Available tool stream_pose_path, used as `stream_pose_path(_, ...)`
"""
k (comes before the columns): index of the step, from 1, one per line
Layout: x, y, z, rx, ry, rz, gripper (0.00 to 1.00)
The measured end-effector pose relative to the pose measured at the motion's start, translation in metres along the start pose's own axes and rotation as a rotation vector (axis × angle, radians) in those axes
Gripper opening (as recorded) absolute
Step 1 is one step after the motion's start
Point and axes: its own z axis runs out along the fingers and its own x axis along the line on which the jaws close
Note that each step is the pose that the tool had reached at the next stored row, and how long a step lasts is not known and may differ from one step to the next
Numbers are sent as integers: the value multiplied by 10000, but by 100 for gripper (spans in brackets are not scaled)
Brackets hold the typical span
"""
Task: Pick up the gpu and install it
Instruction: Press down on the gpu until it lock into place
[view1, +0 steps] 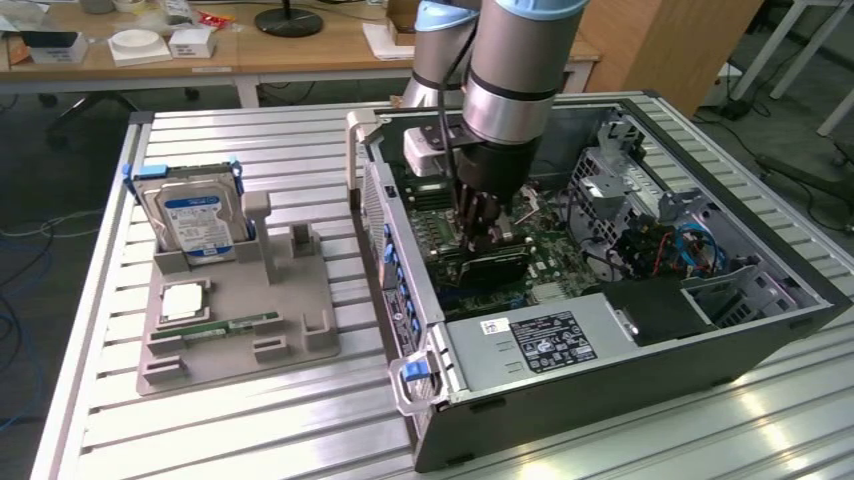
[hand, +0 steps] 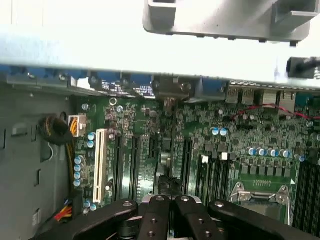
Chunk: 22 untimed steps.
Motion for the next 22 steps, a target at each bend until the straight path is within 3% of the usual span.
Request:
stream_pose_path(13,-11,209,8,0,1,-15,10)
stream_pose_path(22,-15,293,15,2,-2,-39,10)
